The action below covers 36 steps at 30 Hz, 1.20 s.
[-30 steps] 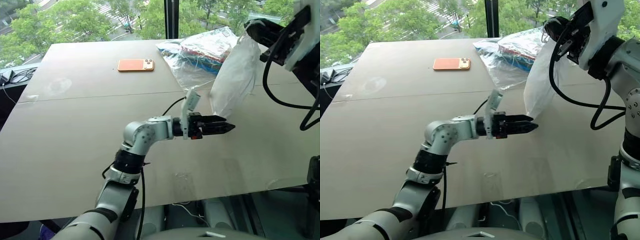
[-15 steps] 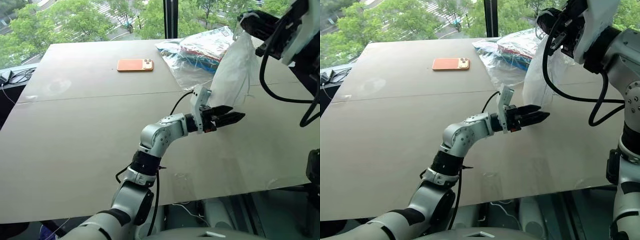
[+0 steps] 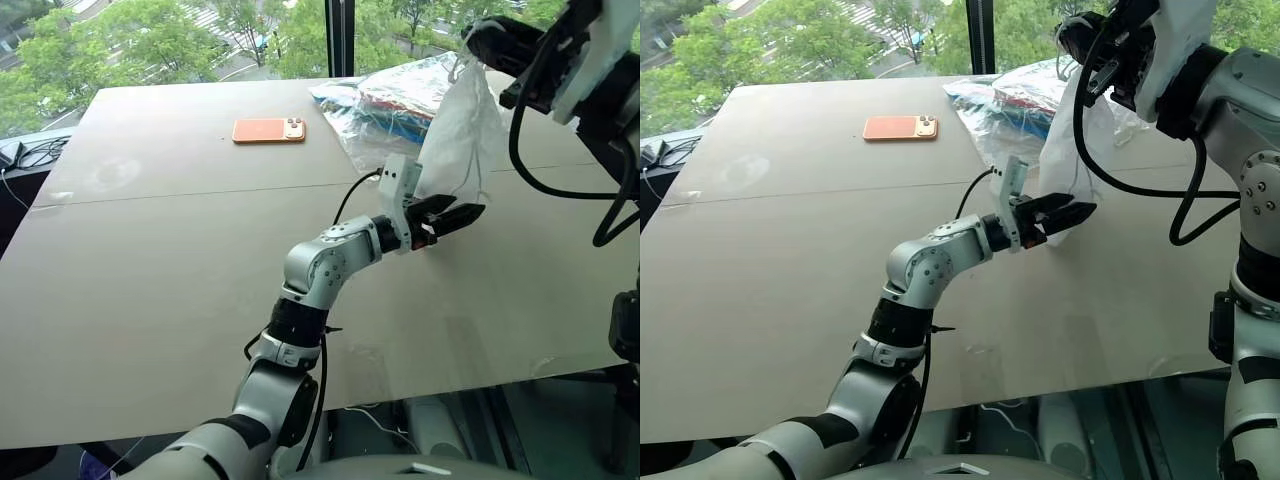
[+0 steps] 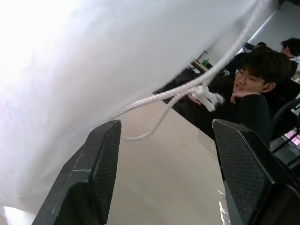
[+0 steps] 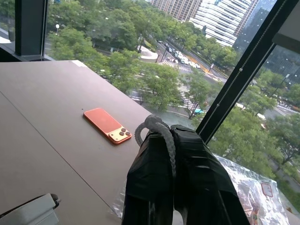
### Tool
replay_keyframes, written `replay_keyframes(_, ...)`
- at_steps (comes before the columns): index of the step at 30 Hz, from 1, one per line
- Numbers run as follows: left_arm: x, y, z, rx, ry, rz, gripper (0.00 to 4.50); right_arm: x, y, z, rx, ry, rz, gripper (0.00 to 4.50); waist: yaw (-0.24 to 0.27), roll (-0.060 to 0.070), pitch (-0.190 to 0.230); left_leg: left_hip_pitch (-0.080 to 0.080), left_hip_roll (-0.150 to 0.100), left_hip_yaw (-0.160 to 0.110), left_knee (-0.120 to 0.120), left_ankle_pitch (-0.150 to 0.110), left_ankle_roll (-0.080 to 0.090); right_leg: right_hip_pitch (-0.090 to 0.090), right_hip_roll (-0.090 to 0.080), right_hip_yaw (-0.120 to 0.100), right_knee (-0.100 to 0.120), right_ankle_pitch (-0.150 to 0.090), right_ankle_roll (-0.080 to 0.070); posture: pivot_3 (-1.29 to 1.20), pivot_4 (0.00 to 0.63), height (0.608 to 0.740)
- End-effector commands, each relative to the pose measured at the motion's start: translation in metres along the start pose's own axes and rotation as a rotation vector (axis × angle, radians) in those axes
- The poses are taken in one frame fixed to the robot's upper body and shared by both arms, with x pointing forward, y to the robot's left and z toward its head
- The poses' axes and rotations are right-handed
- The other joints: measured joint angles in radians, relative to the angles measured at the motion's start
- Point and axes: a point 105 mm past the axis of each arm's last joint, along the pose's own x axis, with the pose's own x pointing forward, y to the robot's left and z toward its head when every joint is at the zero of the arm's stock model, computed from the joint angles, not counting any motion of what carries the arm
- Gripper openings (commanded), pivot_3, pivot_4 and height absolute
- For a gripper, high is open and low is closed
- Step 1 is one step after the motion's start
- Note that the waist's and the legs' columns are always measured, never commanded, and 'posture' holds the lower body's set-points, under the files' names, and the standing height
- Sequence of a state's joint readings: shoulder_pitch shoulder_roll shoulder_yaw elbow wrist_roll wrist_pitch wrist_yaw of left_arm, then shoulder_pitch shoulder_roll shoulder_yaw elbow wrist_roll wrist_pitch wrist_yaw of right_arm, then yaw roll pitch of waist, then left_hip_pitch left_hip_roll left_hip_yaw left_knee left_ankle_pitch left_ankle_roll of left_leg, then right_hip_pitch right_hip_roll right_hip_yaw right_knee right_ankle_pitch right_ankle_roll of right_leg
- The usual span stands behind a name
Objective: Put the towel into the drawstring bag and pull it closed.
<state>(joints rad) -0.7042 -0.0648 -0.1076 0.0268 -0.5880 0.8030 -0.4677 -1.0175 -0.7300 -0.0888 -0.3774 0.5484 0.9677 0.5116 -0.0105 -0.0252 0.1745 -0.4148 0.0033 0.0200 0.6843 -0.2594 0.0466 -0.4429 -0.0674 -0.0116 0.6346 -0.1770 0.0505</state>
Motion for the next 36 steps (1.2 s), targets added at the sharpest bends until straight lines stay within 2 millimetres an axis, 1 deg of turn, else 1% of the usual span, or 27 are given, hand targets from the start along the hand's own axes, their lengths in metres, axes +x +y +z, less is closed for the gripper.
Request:
replay_keyframes(1, -0.001, -0.012, 0.014, 0.046, -0.036, -0.028, 3.18, -0.003, -0.002, 0.019, -0.056, -0.063, -0.013, 0.0, 0.0, 0.0, 0.0, 0.0, 0.0, 0.0, 0.0, 0.0, 0.0, 0.0, 0.0, 0.0, 0.0, 0.0, 0.0, 0.0, 0.15, 0.74)
replay_keyframes(6, -0.005, -0.012, 0.02, 0.047, -0.053, -0.019, 3.18, -0.002, -0.002, 0.019, -0.058, -0.064, -0.009, 0.0, 0.001, 0.0, 0.0, 0.0, 0.0, 0.0, 0.0, 0.0, 0.0, 0.0, 0.0, 0.0, -0.001, 0.0, 0.0, 0.0, 0.15, 0.74)
replay_keyframes(9, 0.003, -0.008, 0.023, 0.007, -0.078, 0.003, 3.18, 0.0, -0.002, 0.018, -0.057, -0.064, -0.006, 0.0, 0.001, 0.0, 0.0, 0.0, 0.0, 0.0, 0.0, 0.0, 0.0, 0.0, 0.0, 0.0, -0.001, 0.0, 0.0, 0.0, 0.15, 0.74)
replay_keyframes(12, 0.013, -0.01, 0.03, -0.07, -0.115, -0.005, 3.18, 0.001, 0.0, 0.019, -0.054, -0.063, 0.0, 0.0, 0.003, 0.0, 0.0, 0.0, 0.0, 0.0, 0.0, 0.0, 0.0, 0.0, 0.0, 0.0, -0.001, 0.0, 0.0, 0.0, 0.15, 0.74)
replay_keyframes(14, 0.017, -0.009, 0.03, -0.07, -0.112, 0.004, 3.18, 0.002, 0.0, 0.018, -0.051, -0.061, 0.0, 0.0, 0.002, 0.0, 0.0, 0.0, -0.001, 0.0, 0.0, 0.0, 0.0, 0.0, 0.0, 0.0, -0.001, 0.0, 0.0, 0.0, 0.15, 0.74)
replay_keyframes(16, 0.018, -0.007, 0.028, -0.066, -0.103, 0.018, 2.67, 0.002, -0.001, 0.018, -0.049, -0.057, -0.003, 0.0, 0.0, 0.0, 0.0, 0.0, -0.001, 0.0, 0.0, 0.0, 0.0, 0.0, 0.0, 0.0, -0.001, 0.0, 0.0, 0.0, 0.15, 0.74)
replay_keyframes(18, 0.018, -0.008, 0.028, -0.069, -0.105, 0.011, 1.91, 0.002, -0.001, 0.017, -0.048, -0.054, -0.004, 0.0, 0.0, 0.0, 0.0, 0.0, -0.001, 0.0, 0.0, 0.0, 0.0, 0.0, 0.0, 0.0, -0.001, 0.0, 0.0, 0.0, 0.15, 0.74)
replay_keyframes(19, 0.018, -0.008, 0.028, -0.069, -0.108, 0.004, 1.49, 0.001, 0.0, 0.017, -0.047, -0.053, -0.005, 0.0, 0.0, 0.0, 0.0, 0.0, 0.0, 0.0, 0.0, 0.0, 0.0, 0.0, 0.0, 0.0, -0.001, 0.0, 0.0, 0.0, 0.15, 0.74)
replay_keyframes(22, 0.016, -0.009, 0.028, -0.089, -0.116, -0.013, 0.04, 0.001, -0.001, 0.015, -0.043, -0.049, -0.01, 0.0, 0.001, 0.0, 0.0, -0.001, 0.0, 0.0, 0.0, 0.0, 0.0, 0.0, 0.0, 0.0, -0.002, 0.0, 0.0, 0.0, 0.15, 0.74)
replay_keyframes(23, 0.014, -0.01, 0.029, -0.096, -0.12, -0.028, 0.04, 0.001, -0.001, 0.014, -0.041, -0.048, -0.013, 0.0, 0.001, 0.0, 0.0, -0.001, 0.0, 0.0, 0.0, 0.0, 0.0, 0.0, 0.0, 0.0, -0.002, 0.0, 0.0, 0.0, 0.15, 0.74)
replay_keyframes(27, 0.001, -0.016, 0.031, -0.107, -0.122, -0.105, 0.04, 0.0, -0.005, 0.01, -0.03, -0.04, -0.036, 0.0, 0.001, 0.0, 0.0, -0.001, 0.0, 0.0, 0.0, 0.0, 0.0, 0.0, 0.0, 0.0, -0.002, 0.0, 0.0, 0.0, 0.15, 0.74)
replay_keyframes(28, -0.008, -0.019, 0.033, -0.102, -0.119, -0.146, 0.04, -0.001, -0.012, 0.007, -0.025, -0.03, -0.068, 0.0, -0.001, 0.0, 0.0, -0.001, 0.0, 0.0, 0.0, 0.0, 0.0, 0.0, 0.0, 0.0, -0.002, 0.0, 0.0, 0.0, 0.15, 0.74)
replay_keyframes(31, -0.043, -0.02, 0.039, -0.062, -0.101, -0.231, 0.04, -0.007, -0.045, -0.007, -0.018, 0.01, -0.228, 0.0, -0.007, 0.0, 0.0, 0.0, 0.0, 0.001, -0.001, 0.0, 0.0, 0.0, 0.0, 0.0, -0.002, 0.0, 0.0, 0.0, 0.15, 0.74)
replay_keyframes(34, -0.072, -0.012, 0.05, -0.04, -0.109, -0.241, 0.04, -0.013, -0.069, -0.009, -0.026, 0.001, -0.343, 0.0, -0.004, 0.001, 0.001, 0.0, 0.001, 0.001, -0.001, 0.0, 0.0, -0.001, 0.001, 0.001, 0.0, 0.0, 0.0, 0.0, 0.15, 0.74)
replay_keyframes(36, -0.087, 0.0, 0.063, -0.017, -0.141, -0.197, 0.04, -0.017, -0.083, -0.005, -0.033, -0.022, -0.42, 0.0, -0.002, 0.001, 0.001, 0.0, 0.001, 0.001, -0.001, 0.0, 0.0, -0.002, 0.002, 0.001, 0.0, 0.0, 0.0, 0.0, 0.15, 0.74)
